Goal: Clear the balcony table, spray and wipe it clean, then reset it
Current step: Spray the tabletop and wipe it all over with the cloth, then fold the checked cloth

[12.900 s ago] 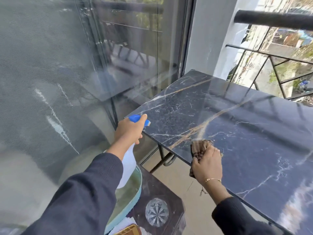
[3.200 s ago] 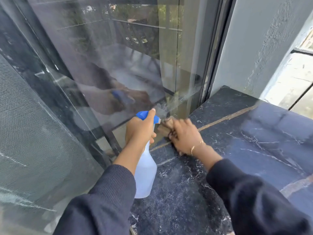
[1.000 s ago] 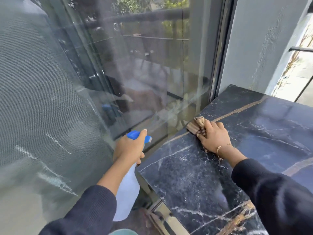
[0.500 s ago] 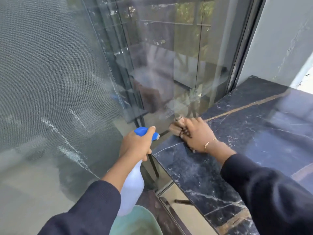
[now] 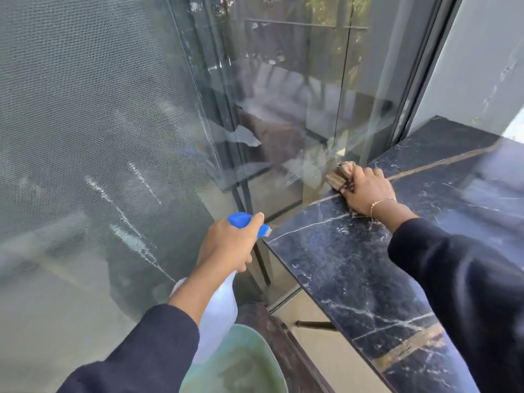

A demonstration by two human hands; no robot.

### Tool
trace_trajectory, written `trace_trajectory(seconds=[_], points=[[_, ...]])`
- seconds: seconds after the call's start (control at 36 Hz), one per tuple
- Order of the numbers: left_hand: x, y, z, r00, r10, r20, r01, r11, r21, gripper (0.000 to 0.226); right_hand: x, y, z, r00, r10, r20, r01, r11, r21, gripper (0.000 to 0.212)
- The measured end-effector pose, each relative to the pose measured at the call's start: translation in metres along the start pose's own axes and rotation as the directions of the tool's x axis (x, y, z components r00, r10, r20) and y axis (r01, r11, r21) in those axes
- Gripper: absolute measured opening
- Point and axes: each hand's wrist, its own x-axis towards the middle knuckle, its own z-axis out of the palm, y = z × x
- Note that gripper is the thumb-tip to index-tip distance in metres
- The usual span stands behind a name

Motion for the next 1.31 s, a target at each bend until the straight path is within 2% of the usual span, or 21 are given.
trace_trajectory(seconds=[0.08, 0.14, 0.19, 0.31, 0.39, 0.44, 0.5, 0.58, 0.64, 0.69, 0.78, 0.83, 0.89, 0.94, 1.0, 1.08, 1.17, 1.25, 1.31], points=[[-0.001, -0.007, 0.0, 1.0, 0.014, -0.006, -0.014, 0.999, 0.031, 0.04, -0.006, -0.005, 0.001, 1.0, 0.016, 0.005, -0.016, 1.0, 0.0, 0.056], [0.001, -0.008, 0.001, 1.0, 0.015, -0.021, -0.014, 1.0, 0.026, 0.044, -0.016, -0.022, -0.002, 0.999, -0.035, -0.001, 0.035, 0.999, -0.006, 0.053], [0.001, -0.006, 0.002, 0.999, 0.009, -0.046, -0.008, 1.0, 0.02, 0.045, -0.039, -0.049, 0.0, 0.982, -0.186, 0.03, 0.187, 0.982, -0.002, 0.047], [0.003, -0.003, 0.001, 0.995, -0.003, -0.096, -0.001, 0.999, -0.045, 0.044, -0.105, -0.083, 0.01, 0.868, -0.496, 0.026, 0.491, 0.865, 0.106, 0.055], [-0.001, -0.003, -0.002, 0.994, -0.017, -0.109, 0.007, 0.996, -0.088, 0.039, -0.133, -0.06, 0.01, 0.82, -0.572, -0.019, 0.569, 0.813, 0.122, 0.055], [-0.003, -0.003, -0.006, 0.995, -0.014, -0.094, 0.004, 0.994, -0.106, 0.037, -0.131, -0.042, 0.006, 0.838, -0.546, -0.003, 0.544, 0.835, 0.084, 0.052], [-0.005, -0.003, -0.009, 0.996, -0.001, -0.09, -0.01, 0.993, -0.12, 0.037, -0.116, -0.032, 0.002, 0.892, -0.453, 0.017, 0.449, 0.889, 0.09, 0.05], [-0.011, -0.01, -0.014, 0.995, 0.003, -0.102, -0.017, 0.991, -0.136, 0.038, -0.089, -0.044, 0.0, 0.963, -0.266, 0.034, 0.264, 0.963, 0.06, 0.056], [-0.015, -0.016, -0.015, 0.993, 0.004, -0.114, -0.02, 0.989, -0.147, 0.038, -0.077, -0.064, 0.005, 0.974, -0.222, 0.047, 0.219, 0.974, 0.055, 0.057], [-0.02, -0.021, -0.015, 0.991, -0.008, -0.131, -0.015, 0.985, -0.174, 0.039, -0.079, -0.085, 0.012, 0.966, -0.257, 0.033, 0.255, 0.966, 0.05, 0.057], [-0.026, -0.027, -0.016, 0.987, -0.032, -0.159, 0.003, 0.983, -0.181, 0.038, -0.11, -0.096, 0.014, 0.906, -0.421, 0.044, 0.418, 0.906, 0.069, 0.056], [-0.031, -0.032, -0.019, 0.985, -0.036, -0.167, 0.005, 0.983, -0.184, 0.04, -0.138, -0.083, 0.012, 0.849, -0.526, 0.049, 0.52, 0.849, 0.097, 0.053], [-0.036, -0.038, -0.024, 0.985, -0.042, -0.169, 0.007, 0.979, -0.202, 0.039, -0.152, -0.06, 0.009, 0.836, -0.543, 0.074, 0.536, 0.838, 0.097, 0.052], [-0.043, -0.046, -0.029, 0.984, -0.045, -0.171, 0.005, 0.974, -0.228, 0.036, -0.15, -0.039, 0.005, 0.885, -0.461, 0.064, 0.455, 0.886, 0.094, 0.052], [-0.05, -0.056, -0.034, 0.983, -0.04, -0.181, -0.004, 0.972, -0.237, 0.034, -0.141, -0.033, -0.001, 0.95, -0.305, 0.059, 0.299, 0.95, 0.092, 0.053], [-0.06, -0.076, -0.038, 0.967, -0.068, -0.246, 0.002, 0.966, -0.258, 0.039, -0.136, -0.049, -0.005, 0.981, -0.187, 0.053, 0.184, 0.981, 0.059, 0.059], [-0.073, -0.1, -0.037, 0.94, -0.113, -0.323, 0.015, 0.957, -0.291, 0.047, -0.147, -0.07, 0.004, 0.948, -0.311, 0.069, 0.307, 0.95, 0.057, 0.059], [-0.088, -0.126, -0.032, 0.914, -0.134, -0.384, -0.006, 0.939, -0.343, 0.04, -0.172, -0.088, 0.008, 0.877, -0.469, 0.104, 0.464, 0.883, 0.076, 0.058], [-0.1, -0.143, -0.024, 0.897, -0.138, -0.42, -0.024, 0.934, -0.356, 0.038, -0.195, -0.091, 0.009, 0.857, -0.509, 0.085, 0.495, 0.857, 0.146, 0.05]])
